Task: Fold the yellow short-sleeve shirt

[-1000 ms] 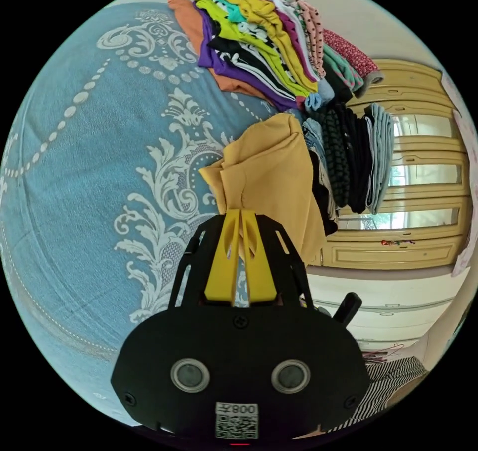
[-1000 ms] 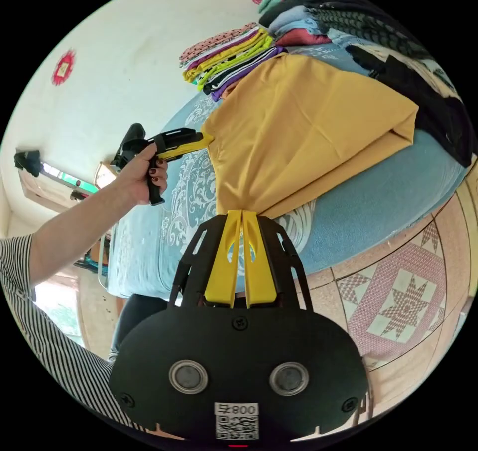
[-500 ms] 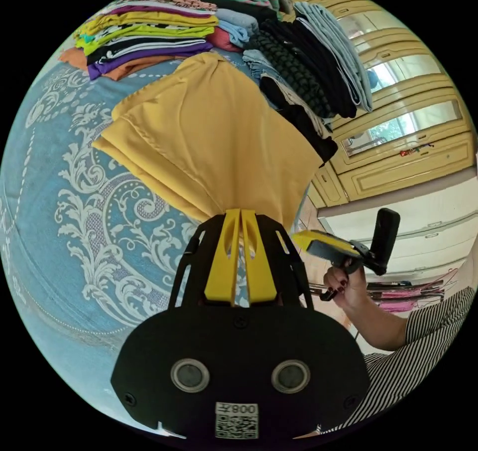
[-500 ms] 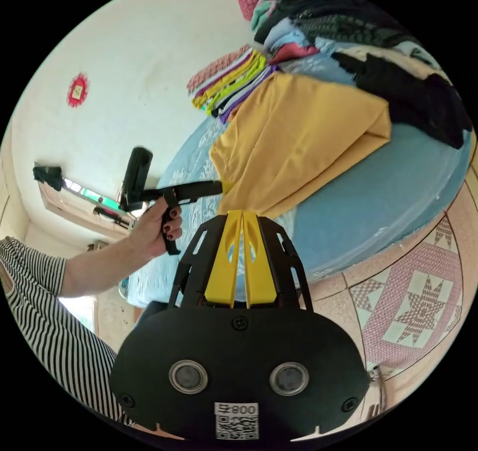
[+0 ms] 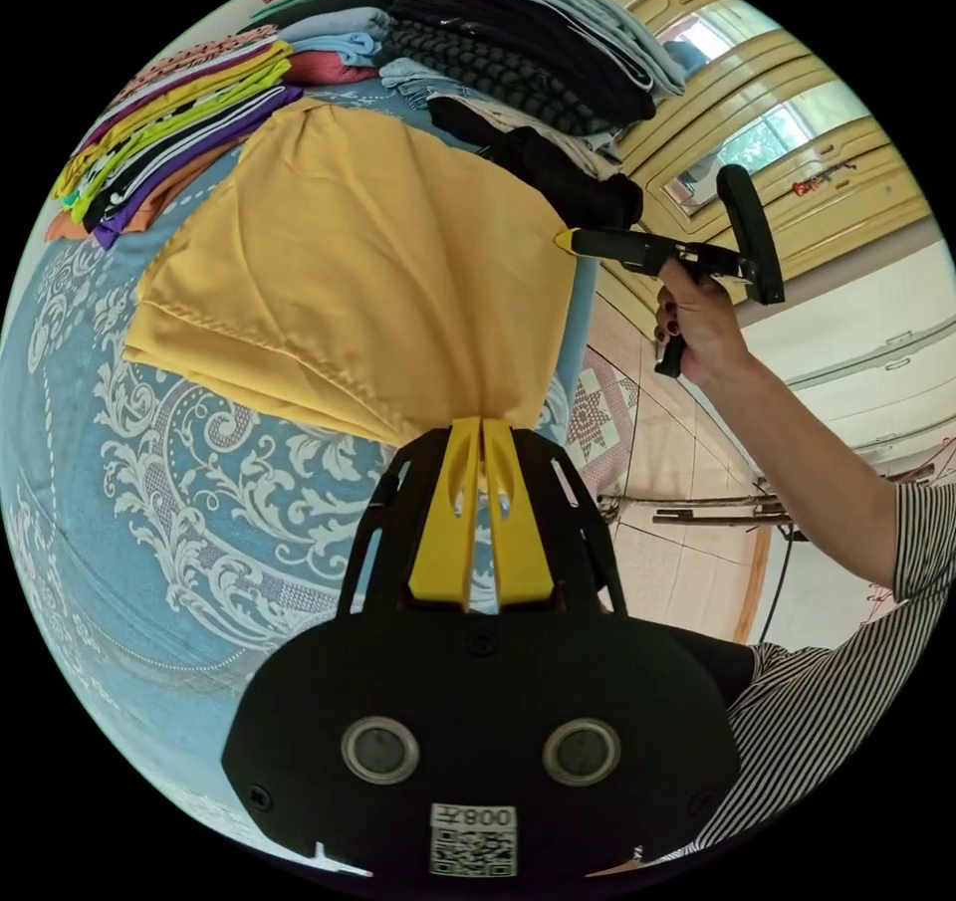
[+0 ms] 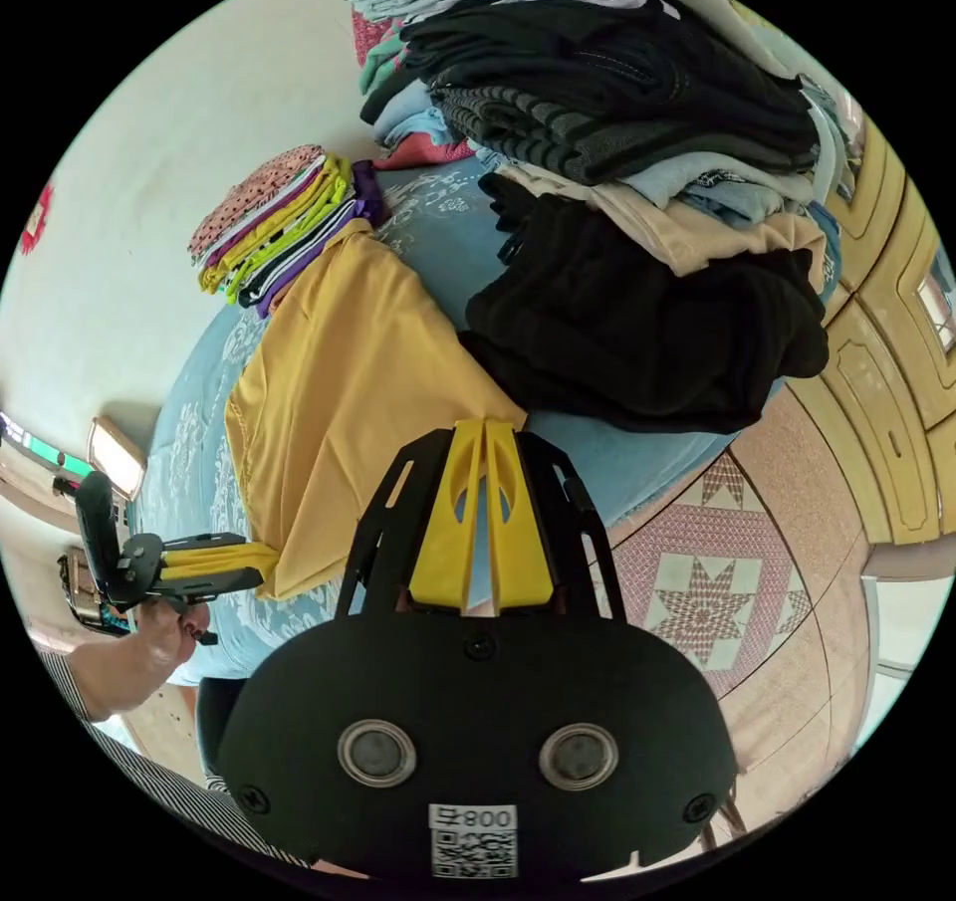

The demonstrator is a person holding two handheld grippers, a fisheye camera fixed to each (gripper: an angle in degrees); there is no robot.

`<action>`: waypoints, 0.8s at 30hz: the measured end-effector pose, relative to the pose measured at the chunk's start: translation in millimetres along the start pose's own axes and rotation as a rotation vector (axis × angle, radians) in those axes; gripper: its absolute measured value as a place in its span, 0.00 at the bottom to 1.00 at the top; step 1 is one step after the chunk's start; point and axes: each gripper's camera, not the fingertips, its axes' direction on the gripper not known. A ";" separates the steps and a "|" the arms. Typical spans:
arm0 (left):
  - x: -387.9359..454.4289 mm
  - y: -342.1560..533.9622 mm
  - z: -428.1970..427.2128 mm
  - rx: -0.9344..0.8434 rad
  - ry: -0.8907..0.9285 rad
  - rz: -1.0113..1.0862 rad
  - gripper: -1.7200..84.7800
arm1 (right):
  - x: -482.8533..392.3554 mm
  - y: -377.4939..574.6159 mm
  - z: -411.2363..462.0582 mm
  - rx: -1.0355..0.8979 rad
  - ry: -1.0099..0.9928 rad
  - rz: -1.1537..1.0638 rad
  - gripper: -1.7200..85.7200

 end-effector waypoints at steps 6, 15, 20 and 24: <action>17.2 49.1 -46.6 0.088 -0.054 0.006 0.02 | -53.1 -0.5 -46.3 0.100 -0.089 -0.110 0.02; 5.3 144.7 -31.7 -0.073 -0.295 -0.054 0.02 | -188.3 11.8 23.7 -0.104 0.061 -0.439 0.02; -14.8 181.9 -38.4 -0.061 -0.242 -0.106 0.02 | -215.5 -7.6 30.4 -0.073 0.147 -0.454 0.02; -32.7 212.4 -43.7 -0.043 -0.202 -0.110 0.02 | -212.8 -46.3 28.2 -0.156 0.015 -0.350 0.02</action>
